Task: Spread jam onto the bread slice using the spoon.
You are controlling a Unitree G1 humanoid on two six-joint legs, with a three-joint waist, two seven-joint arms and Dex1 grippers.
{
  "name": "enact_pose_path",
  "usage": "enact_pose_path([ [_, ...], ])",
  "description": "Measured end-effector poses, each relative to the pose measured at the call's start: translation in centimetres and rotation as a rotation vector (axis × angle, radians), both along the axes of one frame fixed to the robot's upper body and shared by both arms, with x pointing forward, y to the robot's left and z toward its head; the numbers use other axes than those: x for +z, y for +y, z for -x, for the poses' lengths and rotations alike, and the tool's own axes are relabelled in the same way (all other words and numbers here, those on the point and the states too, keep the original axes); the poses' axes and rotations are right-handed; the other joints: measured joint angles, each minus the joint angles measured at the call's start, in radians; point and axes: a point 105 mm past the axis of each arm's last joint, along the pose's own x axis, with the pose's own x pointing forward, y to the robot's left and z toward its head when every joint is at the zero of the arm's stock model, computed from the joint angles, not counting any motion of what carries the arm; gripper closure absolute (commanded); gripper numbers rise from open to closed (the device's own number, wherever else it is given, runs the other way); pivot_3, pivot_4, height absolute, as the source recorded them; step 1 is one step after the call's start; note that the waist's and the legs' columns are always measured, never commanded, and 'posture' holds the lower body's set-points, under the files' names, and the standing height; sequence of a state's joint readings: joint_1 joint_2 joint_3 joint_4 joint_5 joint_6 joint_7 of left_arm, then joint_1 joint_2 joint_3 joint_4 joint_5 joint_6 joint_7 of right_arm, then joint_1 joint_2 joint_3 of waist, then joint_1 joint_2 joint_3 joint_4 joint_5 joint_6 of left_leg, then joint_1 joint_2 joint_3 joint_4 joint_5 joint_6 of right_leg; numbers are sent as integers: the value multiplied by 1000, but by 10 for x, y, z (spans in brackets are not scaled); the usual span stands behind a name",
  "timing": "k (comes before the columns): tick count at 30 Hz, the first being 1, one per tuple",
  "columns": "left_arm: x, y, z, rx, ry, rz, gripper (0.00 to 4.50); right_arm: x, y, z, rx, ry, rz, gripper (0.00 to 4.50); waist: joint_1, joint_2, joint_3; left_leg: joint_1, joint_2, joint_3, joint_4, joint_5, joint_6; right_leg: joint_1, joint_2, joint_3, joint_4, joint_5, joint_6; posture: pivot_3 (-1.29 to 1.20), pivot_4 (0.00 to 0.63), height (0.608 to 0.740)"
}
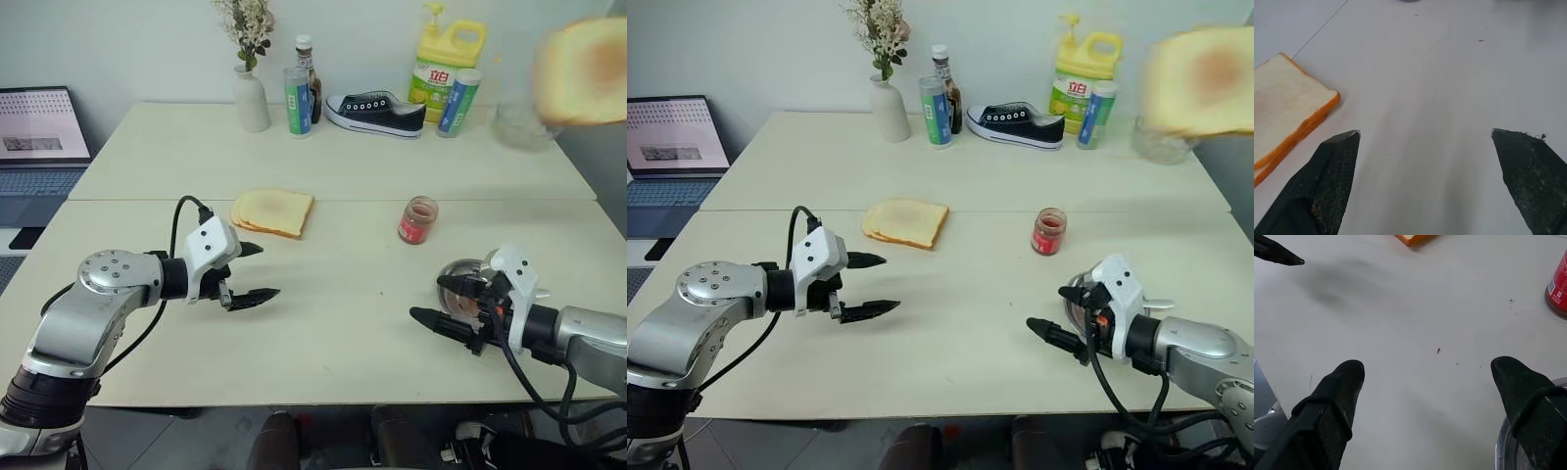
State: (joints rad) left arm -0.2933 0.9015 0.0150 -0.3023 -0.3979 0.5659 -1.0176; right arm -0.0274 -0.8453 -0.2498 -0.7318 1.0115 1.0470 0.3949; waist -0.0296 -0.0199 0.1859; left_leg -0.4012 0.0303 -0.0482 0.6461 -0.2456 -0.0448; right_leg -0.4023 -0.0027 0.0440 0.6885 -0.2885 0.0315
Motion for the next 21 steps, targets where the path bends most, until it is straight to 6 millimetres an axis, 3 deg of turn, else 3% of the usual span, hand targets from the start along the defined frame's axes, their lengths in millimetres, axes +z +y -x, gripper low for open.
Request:
enact_pose_path([
  [12,-1,0,1,26,54,48,0,1,9,-3,40,-21,12,24,0,0,0,0,0,0,0,0,0,0,0,0,0,0,0,0,150,740],
  [16,25,14,-36,227,-31,271,0,13,18,-28,43,-157,27,24,0,0,0,1,0,-1,3,0,0,1,1,-1,1,-1,1,0,150,740],
  [19,26,41,-70,442,-127,303,0,20,34,-52,25,-292,56,24,-3,0,0,2,0,-1,2,1,0,1,1,0,2,0,1,0,150,740],
  [21,21,52,-86,551,-147,341,0,22,46,-56,45,-321,28,24,-1,-1,0,0,0,-1,2,1,0,0,1,-1,2,2,-3,0,150,740],
])
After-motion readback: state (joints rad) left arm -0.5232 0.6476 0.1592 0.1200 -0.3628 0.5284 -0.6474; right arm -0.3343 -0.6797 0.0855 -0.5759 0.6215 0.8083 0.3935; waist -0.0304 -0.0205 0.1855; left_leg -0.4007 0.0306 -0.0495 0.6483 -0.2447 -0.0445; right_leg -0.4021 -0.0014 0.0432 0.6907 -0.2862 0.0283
